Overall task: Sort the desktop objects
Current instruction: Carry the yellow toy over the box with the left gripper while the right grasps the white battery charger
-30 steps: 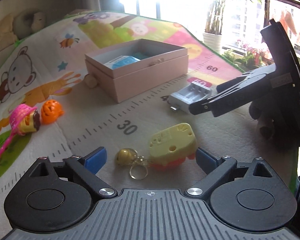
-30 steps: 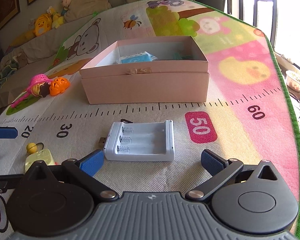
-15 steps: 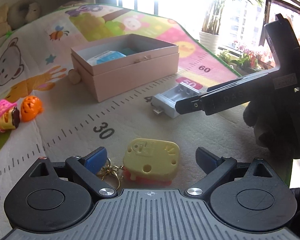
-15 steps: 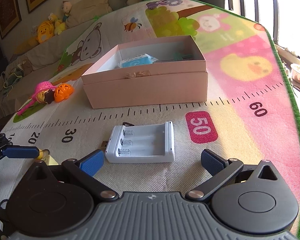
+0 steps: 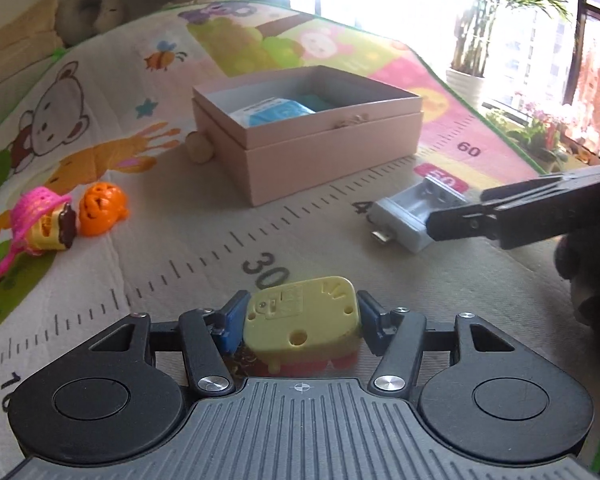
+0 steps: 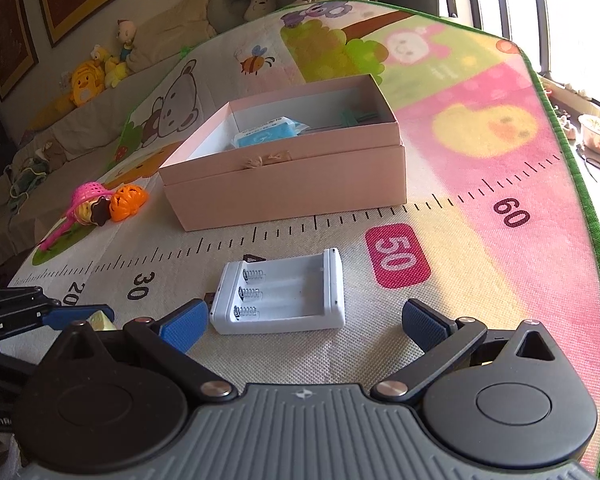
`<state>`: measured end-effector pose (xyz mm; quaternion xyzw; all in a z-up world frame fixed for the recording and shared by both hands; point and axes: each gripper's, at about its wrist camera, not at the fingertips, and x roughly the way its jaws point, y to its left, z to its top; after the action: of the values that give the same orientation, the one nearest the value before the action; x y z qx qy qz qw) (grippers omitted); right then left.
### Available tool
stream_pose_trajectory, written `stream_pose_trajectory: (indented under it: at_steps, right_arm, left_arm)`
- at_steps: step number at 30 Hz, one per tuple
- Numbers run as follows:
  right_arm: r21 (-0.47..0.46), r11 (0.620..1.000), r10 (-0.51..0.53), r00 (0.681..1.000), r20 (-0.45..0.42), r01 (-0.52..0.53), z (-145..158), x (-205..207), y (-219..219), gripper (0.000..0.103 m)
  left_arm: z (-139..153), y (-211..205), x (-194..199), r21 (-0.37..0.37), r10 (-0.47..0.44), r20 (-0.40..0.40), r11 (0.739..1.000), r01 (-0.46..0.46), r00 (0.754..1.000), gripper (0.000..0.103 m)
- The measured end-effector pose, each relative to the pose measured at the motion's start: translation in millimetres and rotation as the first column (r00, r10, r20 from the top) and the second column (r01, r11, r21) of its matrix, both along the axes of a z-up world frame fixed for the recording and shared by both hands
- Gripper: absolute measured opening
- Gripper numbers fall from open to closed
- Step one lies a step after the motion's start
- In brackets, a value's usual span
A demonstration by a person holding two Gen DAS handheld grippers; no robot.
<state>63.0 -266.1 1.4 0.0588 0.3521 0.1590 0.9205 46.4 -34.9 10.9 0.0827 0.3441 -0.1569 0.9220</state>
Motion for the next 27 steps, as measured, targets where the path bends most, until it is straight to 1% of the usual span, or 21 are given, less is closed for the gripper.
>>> stream_pose_trajectory:
  at_steps: [2, 4, 5, 6, 7, 9, 12, 13, 15, 18, 20, 21, 22, 23, 24, 27]
  right_arm:
    - [-0.004, 1.000, 0.000, 1.000, 0.001, 0.000, 0, 0, 0, 0.103]
    - [-0.008, 1.000, -0.001, 1.000, 0.001, 0.001, 0, 0, 1, 0.103]
    - [-0.013, 1.000, -0.001, 1.000, 0.001, 0.001, 0, 0, 1, 0.103]
    - [-0.021, 1.000, -0.001, 1.000, 0.002, 0.001, 0, -1, 2, 0.103]
    - [-0.033, 0.999, -0.002, 1.000, 0.004, 0.002, 0, -1, 4, 0.103]
    - [-0.073, 0.997, -0.001, 1.000, 0.005, 0.002, 0, -1, 10, 0.103]
    - [-0.142, 0.988, 0.061, 0.998, 0.014, -0.058, 2, 0, 26, 0.103]
    - [-0.159, 0.985, 0.076, 0.997, 0.021, -0.072, 3, 2, 31, 0.103]
    - [-0.181, 0.980, 0.091, 0.996, 0.020, -0.086, 4, 8, 41, 0.103]
    - [-0.194, 0.977, 0.087, 0.996, -0.023, -0.090, 0, 23, 51, 0.103]
    - [-0.225, 0.971, 0.076, 0.997, -0.011, -0.076, -2, 28, 57, 0.103]
    - [-0.223, 0.971, 0.084, 0.996, -0.007, -0.084, -2, 29, 59, 0.101]
    - [-0.224, 0.970, 0.094, 0.996, -0.008, -0.094, -1, 28, 61, 0.099]
    - [-0.228, 0.968, 0.108, 0.994, -0.009, -0.108, 0, 27, 62, 0.092]
    - [-0.231, 0.966, 0.117, 0.993, -0.014, -0.117, 2, 25, 62, 0.091]
    - [-0.225, 0.965, 0.130, 0.991, -0.039, -0.135, 4, 18, 58, 0.091]
  left_arm:
    - [-1, 7, 7, 0.005, 0.050, 0.014, 0.999, -0.050, 0.999, 0.062]
    - [-1, 12, 10, -0.022, 0.066, 0.000, 0.998, -0.066, 0.998, 0.064]
    - [0, 13, 10, -0.032, 0.061, -0.005, 0.998, -0.061, 0.998, 0.067]
    - [0, 13, 8, -0.039, 0.051, -0.007, 0.998, -0.051, 0.999, 0.074]
    - [0, 14, 6, -0.043, 0.046, -0.009, 0.998, -0.046, 0.999, 0.078]
    - [-2, 13, 1, -0.043, 0.033, -0.016, 0.999, -0.033, 0.999, 0.080]
    - [-2, 13, -5, -0.054, 0.012, -0.028, 0.998, -0.014, 1.000, 0.085]
    - [-2, 13, -5, -0.059, 0.013, -0.030, 0.998, -0.014, 0.999, 0.086]
    - [-2, 15, -4, -0.070, 0.021, -0.037, 0.997, -0.024, 0.999, 0.086]
    - [-1, 16, 2, -0.071, 0.052, -0.047, 0.996, -0.056, 0.998, 0.084]
    - [0, 15, 6, -0.059, 0.069, -0.047, 0.996, -0.072, 0.996, 0.081]
    - [1, 16, 7, -0.053, 0.079, -0.045, 0.995, -0.081, 0.996, 0.074]
    - [1, 16, 8, -0.049, 0.083, -0.043, 0.995, -0.086, 0.996, 0.068]
    - [2, 17, 7, -0.045, 0.087, -0.042, 0.995, -0.089, 0.995, 0.066]
    - [2, 17, 6, -0.041, 0.088, -0.043, 0.995, -0.090, 0.995, 0.062]
    - [4, 16, -1, -0.022, 0.075, -0.042, 0.997, -0.076, 0.996, 0.062]
